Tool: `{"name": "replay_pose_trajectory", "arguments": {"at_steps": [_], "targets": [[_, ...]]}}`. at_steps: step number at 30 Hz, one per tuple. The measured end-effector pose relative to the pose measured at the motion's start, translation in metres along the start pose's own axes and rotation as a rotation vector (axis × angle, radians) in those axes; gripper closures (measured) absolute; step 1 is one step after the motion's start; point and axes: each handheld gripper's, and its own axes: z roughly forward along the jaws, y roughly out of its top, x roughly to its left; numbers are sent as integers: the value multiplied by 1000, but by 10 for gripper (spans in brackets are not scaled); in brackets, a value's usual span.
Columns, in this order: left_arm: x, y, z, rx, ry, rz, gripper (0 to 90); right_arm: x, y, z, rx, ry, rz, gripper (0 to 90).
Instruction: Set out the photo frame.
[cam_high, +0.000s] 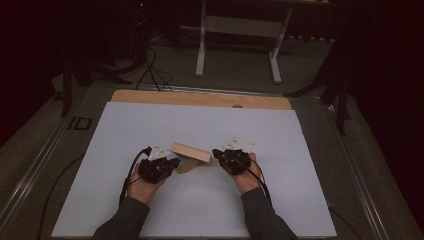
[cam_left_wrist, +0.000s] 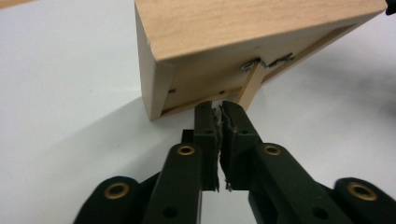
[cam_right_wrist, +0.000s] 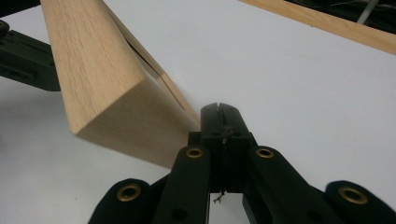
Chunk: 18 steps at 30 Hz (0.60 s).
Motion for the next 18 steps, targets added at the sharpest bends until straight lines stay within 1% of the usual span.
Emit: {"name": "replay_pose_trajectory", "arguments": {"at_steps": [2, 5, 11, 18], "targets": [[0, 2, 0, -9, -2, -6, 892, -1, 2, 2, -6, 14, 13, 898], [0, 5, 1, -6, 3, -1, 894, -2, 4, 4, -13, 25, 29, 898], [0, 8, 5, -5, 13, -5, 895, -4, 8, 10, -14, 39, 42, 898], [0, 10, 9, 4, 12, -5, 895, -4, 8, 12, -16, 61, 49, 898]]}}
